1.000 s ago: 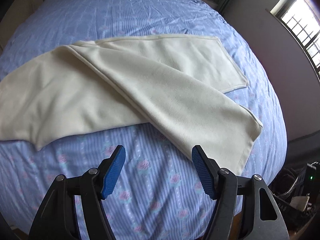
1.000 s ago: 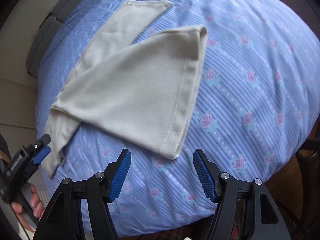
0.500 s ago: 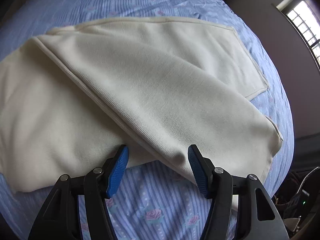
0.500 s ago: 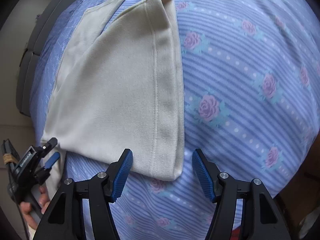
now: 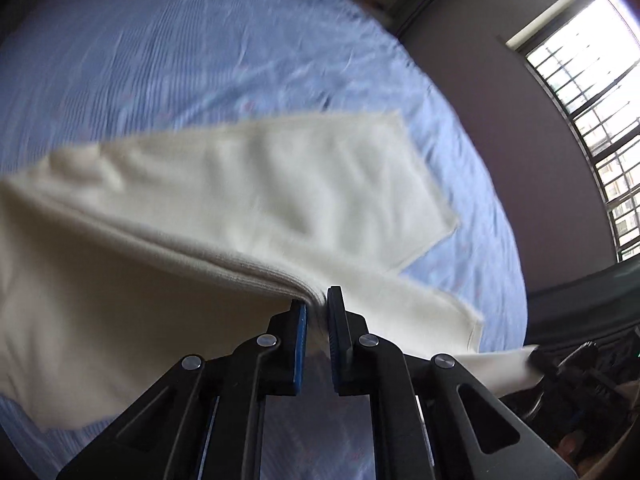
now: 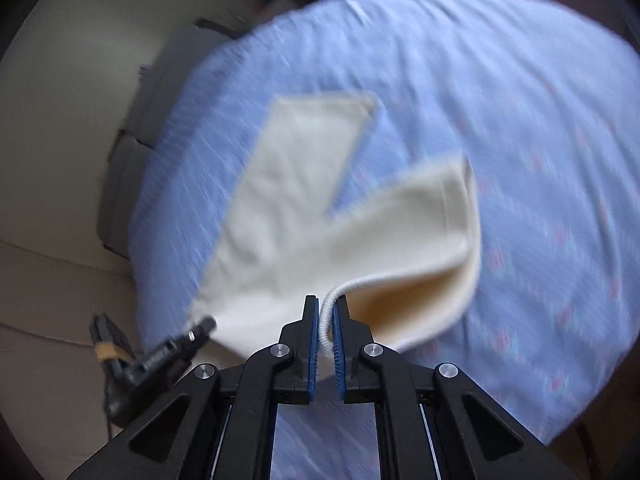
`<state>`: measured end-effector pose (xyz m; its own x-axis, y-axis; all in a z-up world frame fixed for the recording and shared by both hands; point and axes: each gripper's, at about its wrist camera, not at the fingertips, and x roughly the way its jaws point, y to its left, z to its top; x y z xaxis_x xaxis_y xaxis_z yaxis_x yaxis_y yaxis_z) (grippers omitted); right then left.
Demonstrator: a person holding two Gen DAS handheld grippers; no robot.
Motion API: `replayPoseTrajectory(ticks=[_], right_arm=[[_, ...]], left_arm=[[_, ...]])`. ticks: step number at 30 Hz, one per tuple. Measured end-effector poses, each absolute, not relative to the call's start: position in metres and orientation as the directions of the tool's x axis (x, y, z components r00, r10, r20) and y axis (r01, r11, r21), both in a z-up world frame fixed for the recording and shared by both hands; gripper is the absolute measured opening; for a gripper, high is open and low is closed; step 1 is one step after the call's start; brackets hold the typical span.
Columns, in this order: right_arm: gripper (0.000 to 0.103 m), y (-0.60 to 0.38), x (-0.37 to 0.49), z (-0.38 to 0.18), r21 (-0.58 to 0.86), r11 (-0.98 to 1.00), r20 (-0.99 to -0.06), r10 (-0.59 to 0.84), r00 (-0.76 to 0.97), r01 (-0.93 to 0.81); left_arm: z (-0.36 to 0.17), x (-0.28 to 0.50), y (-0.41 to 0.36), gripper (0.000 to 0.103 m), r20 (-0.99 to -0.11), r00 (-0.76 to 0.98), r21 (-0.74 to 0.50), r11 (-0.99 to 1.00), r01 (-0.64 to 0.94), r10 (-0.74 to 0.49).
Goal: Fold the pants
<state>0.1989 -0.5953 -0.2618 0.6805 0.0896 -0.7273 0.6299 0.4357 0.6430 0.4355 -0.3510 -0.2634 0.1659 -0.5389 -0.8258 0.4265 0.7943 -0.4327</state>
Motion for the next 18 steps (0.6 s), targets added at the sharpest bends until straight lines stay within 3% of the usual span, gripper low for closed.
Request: replayPoseTrajectory(ticks=[5, 10, 16, 18], right_arm=[[0.008, -0.655, 0.255, -0.198, 0.652, 0.524, -0.63, -0.028, 0.776, 0.548], [0.005, -0.706, 0.328, -0.188, 0.644, 0.558, -0.605, -0.046, 0.795, 0.523], [0.005, -0.748, 0.399, -0.218, 0.57, 0.669, -0.651, 0.013, 0.759, 0.477], [0.008, -0.75, 0.419, -0.236, 0.505, 0.716, -0.718, 0.039, 0.695, 0.482]], left_arm=[[-0.232, 0.478, -0.377, 0.01, -0.805, 0.252, -0.397, 0.804, 0.443, -0.537], [-0.245, 0.526, -0.405, 0.01, -0.836, 0.292, -0.328, 0.849, 0.413, -0.465], [-0.298, 0.56, -0.432, 0.01, -0.891, 0.262, -0.262, 0.891, 0.372, -0.371], [-0.309, 0.564, -0.436, 0.01, -0.902, 0.252, -0.251, 0.901, 0.354, -0.35]])
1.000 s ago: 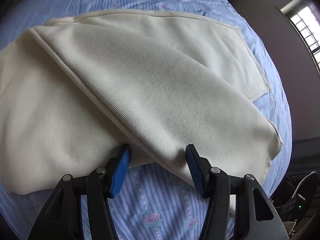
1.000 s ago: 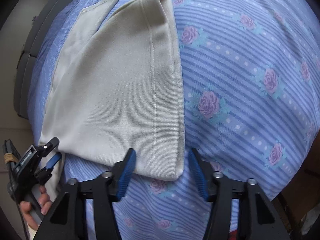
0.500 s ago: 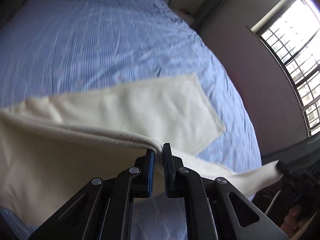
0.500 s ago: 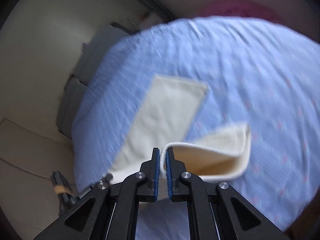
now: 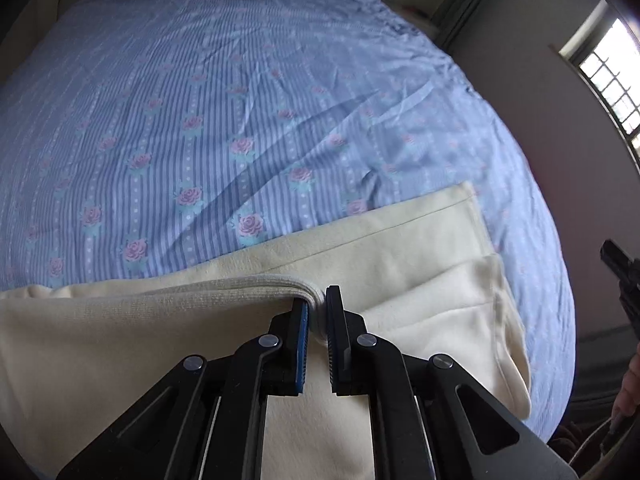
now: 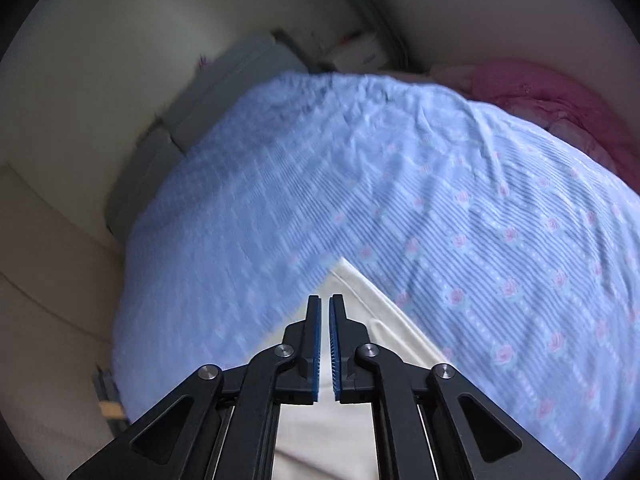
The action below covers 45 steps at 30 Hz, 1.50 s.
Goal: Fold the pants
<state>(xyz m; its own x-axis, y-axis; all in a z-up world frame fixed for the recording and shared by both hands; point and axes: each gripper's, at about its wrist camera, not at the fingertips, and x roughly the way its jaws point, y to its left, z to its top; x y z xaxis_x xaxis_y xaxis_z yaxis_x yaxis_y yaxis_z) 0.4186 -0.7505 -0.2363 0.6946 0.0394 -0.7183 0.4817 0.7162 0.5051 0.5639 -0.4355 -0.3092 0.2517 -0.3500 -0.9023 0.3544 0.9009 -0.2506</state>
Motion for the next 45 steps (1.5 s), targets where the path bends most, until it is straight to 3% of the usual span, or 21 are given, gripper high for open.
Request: replayPoseTrajectory(ticks=[5, 17, 19, 20, 21, 29, 37, 40, 42, 43, 44, 45], right_arm=[[0.03, -0.739, 0.429, -0.29, 0.482, 0.766, -0.792, 0.173, 0.586, 0.426], [0.04, -0.73, 0.457, -0.375, 0.416, 0.837, -0.878, 0.266, 0.399, 0.356], [0.035, -0.731, 0.458, -0.376, 0.447, 0.829, -0.86, 0.295, 0.417, 0.335], [0.015, -0.731, 0.458, -0.372, 0.466, 0.828, -0.845, 0.311, 0.434, 0.312], [0.011, -0.729, 0.457, -0.366, 0.468, 0.835, -0.839, 0.316, 0.444, 0.29], [0.01, -0.766, 0.472, -0.265, 0.483, 0.835, -0.729, 0.217, 0.65, 0.263], [0.009, -0.769, 0.582, -0.315, 0.314, 0.91, -0.857, 0.148, 0.493, 0.272], [0.009, -0.772, 0.594, -0.337, 0.272, 0.904, -0.89, 0.105, 0.444, 0.331], [0.011, -0.775, 0.595, -0.35, 0.254, 0.893, -0.909, 0.089, 0.407, 0.372], [0.013, -0.776, 0.593, -0.351, 0.228, 0.892, -0.915, 0.059, 0.398, 0.391], [0.024, -0.776, 0.587, -0.347, 0.189, 0.893, -0.916, 0.01, 0.402, 0.408], [0.033, -0.779, 0.581, -0.342, 0.148, 0.891, -0.913, -0.043, 0.405, 0.429]], left_arm=[[-0.323, 0.571, -0.434, 0.01, -0.913, 0.237, -0.255, 0.918, 0.304, -0.332], [-0.326, 0.57, -0.436, 0.01, -0.922, 0.252, -0.215, 0.928, 0.303, -0.295], [-0.326, 0.57, -0.436, 0.01, -0.922, 0.253, -0.213, 0.93, 0.3, -0.293], [-0.325, 0.569, -0.436, 0.009, -0.922, 0.254, -0.213, 0.93, 0.299, -0.293], [-0.323, 0.569, -0.435, 0.01, -0.922, 0.252, -0.216, 0.93, 0.297, -0.295], [-0.293, 0.572, -0.425, 0.011, -0.891, 0.253, -0.324, 0.917, 0.233, -0.378], [-0.338, 0.628, -0.433, 0.016, -0.927, 0.176, -0.316, 0.943, 0.106, -0.331], [-0.344, 0.63, -0.436, 0.023, -0.939, 0.142, -0.306, 0.949, 0.082, -0.315], [-0.335, 0.626, -0.438, 0.036, -0.939, 0.155, -0.3, 0.951, 0.073, -0.308], [-0.325, 0.622, -0.438, 0.063, -0.932, 0.185, -0.305, 0.95, 0.068, -0.312], [-0.316, 0.619, -0.438, 0.082, -0.926, 0.213, -0.306, 0.95, 0.065, -0.313], [-0.302, 0.614, -0.439, 0.083, -0.913, 0.255, -0.31, 0.948, 0.073, -0.319]])
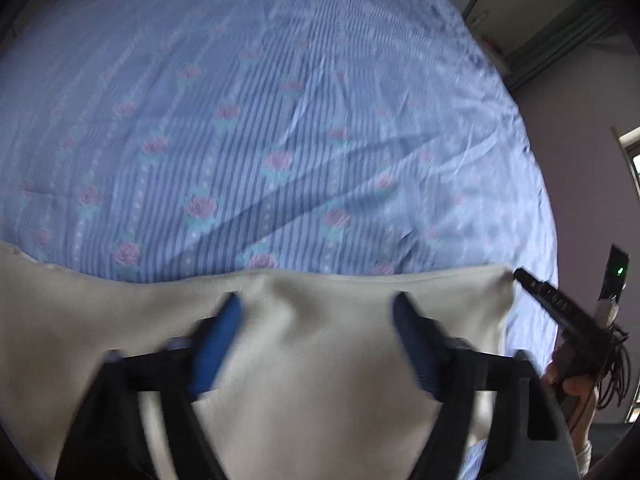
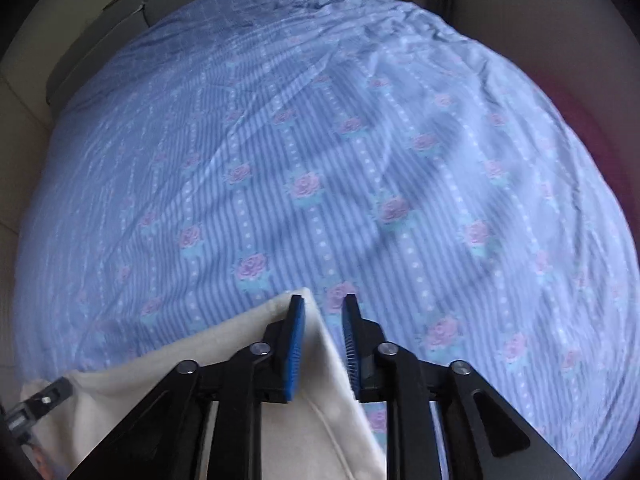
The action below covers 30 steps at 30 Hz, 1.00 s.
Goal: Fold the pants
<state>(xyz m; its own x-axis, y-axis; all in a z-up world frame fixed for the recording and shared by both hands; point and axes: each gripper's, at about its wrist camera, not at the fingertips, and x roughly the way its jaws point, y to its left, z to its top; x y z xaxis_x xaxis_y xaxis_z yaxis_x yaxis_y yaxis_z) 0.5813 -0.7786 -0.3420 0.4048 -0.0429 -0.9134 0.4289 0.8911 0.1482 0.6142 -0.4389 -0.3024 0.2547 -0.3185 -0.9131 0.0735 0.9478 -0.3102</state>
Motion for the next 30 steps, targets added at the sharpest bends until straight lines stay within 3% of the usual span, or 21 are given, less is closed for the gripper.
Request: replayPoseTrajectory(ticks=[1, 6, 11, 19, 30], right_arm=[[0.048, -0.781, 0.576, -0.337, 0.119, 0.887, -0.911, -0.081, 0.405, 0.445], [0.051, -0.777, 0.522, -0.278, 0.114, 0.89, -0.849, -0.144, 0.508, 0.442], [0.066, -0.725, 0.448, -0.215, 0.119, 0.937, -0.776, -0.12, 0.619, 0.33], [0.068, -0.62, 0.364, -0.16, 0.193, 0.975, -0.75, 0.075, 0.657, 0.109], [0.068, -0.447, 0.298, -0.143, 0.295, 0.941, -0.749, 0.334, 0.572, -0.164]], left_arm=[[-0.292, 0.611, -0.441, 0.083, -0.905, 0.27, -0.315, 0.944, 0.097, -0.33], [-0.251, 0.575, -0.435, 0.083, -0.873, 0.316, -0.321, 0.926, 0.2, -0.371], [-0.212, 0.509, -0.412, 0.083, -0.85, 0.394, -0.257, 0.928, 0.27, -0.351], [-0.159, 0.397, -0.326, 0.083, -0.835, 0.465, -0.216, 0.952, 0.217, -0.295], [-0.137, 0.285, -0.128, 0.083, -0.834, 0.54, -0.174, 0.982, -0.072, -0.108]])
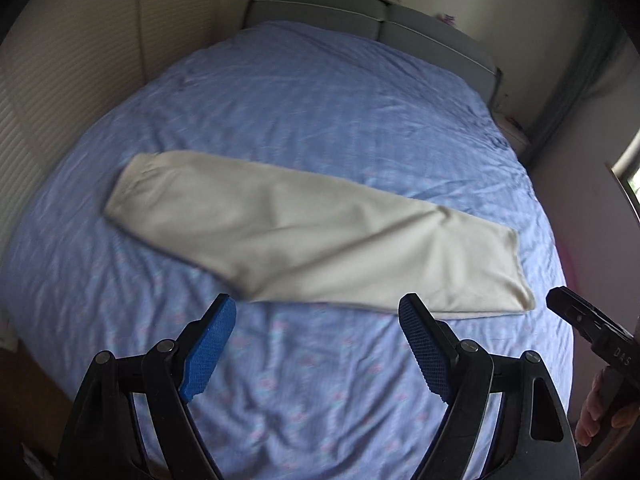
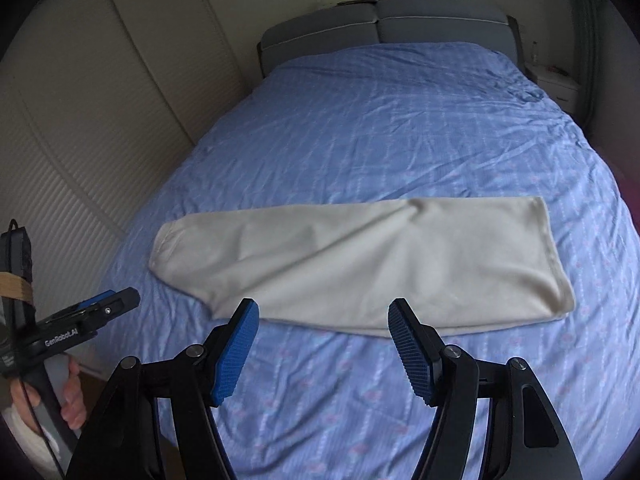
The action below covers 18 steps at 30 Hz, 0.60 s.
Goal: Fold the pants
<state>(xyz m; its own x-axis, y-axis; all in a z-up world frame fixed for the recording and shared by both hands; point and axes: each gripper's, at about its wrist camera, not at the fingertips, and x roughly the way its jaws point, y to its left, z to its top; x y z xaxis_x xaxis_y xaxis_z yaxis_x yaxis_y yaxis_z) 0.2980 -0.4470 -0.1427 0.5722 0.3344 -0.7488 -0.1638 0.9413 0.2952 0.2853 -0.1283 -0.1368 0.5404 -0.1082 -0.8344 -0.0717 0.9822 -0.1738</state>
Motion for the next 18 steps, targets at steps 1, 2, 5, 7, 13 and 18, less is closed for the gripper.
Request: replayPoseTrajectory(ticks=[1, 2, 5, 7, 13, 18], right_arm=[[0.068, -0.428, 0.294, -0.143, 0.3, 0.937, -0.749, 0.347, 0.564, -0.178], [0.068, -0.415, 0.291, -0.143, 0.308, 0.934, -0.749, 0.357, 0.558, -0.183], [0.068, -0.365, 0.283, -0.148, 0.331, 0.926, -0.757, 0.377, 0.534, -0.183], [0.068, -0.331, 0.28, -0.155, 0.332, 0.927, -0.768, 0.372, 0.521, -0.173], [0.068, -0.247, 0.284, -0.192, 0.359, 0.925, -0.785, 0.372, 0.495, -0.125], [0.068, -0.195, 0.307, -0.241, 0.33, 0.934, -0.839, 0.357, 0.411, -0.136]], left_arm=[[-0.138, 0.28, -0.11, 0.083, -0.839, 0.537, -0.158, 0.984, -0.085, -0.088], [-0.139, 0.274, -0.096, 0.083, -0.841, 0.536, -0.145, 0.985, -0.091, -0.074], [-0.142, 0.266, -0.052, 0.083, -0.842, 0.537, -0.114, 0.99, -0.084, -0.051], [-0.146, 0.268, -0.029, 0.083, -0.848, 0.528, -0.086, 0.995, -0.044, -0.05], [-0.178, 0.277, 0.017, 0.083, -0.87, 0.49, -0.019, 0.998, 0.061, -0.047], [-0.217, 0.286, 0.042, 0.083, -0.896, 0.443, -0.05, 0.999, -0.02, -0.036]])
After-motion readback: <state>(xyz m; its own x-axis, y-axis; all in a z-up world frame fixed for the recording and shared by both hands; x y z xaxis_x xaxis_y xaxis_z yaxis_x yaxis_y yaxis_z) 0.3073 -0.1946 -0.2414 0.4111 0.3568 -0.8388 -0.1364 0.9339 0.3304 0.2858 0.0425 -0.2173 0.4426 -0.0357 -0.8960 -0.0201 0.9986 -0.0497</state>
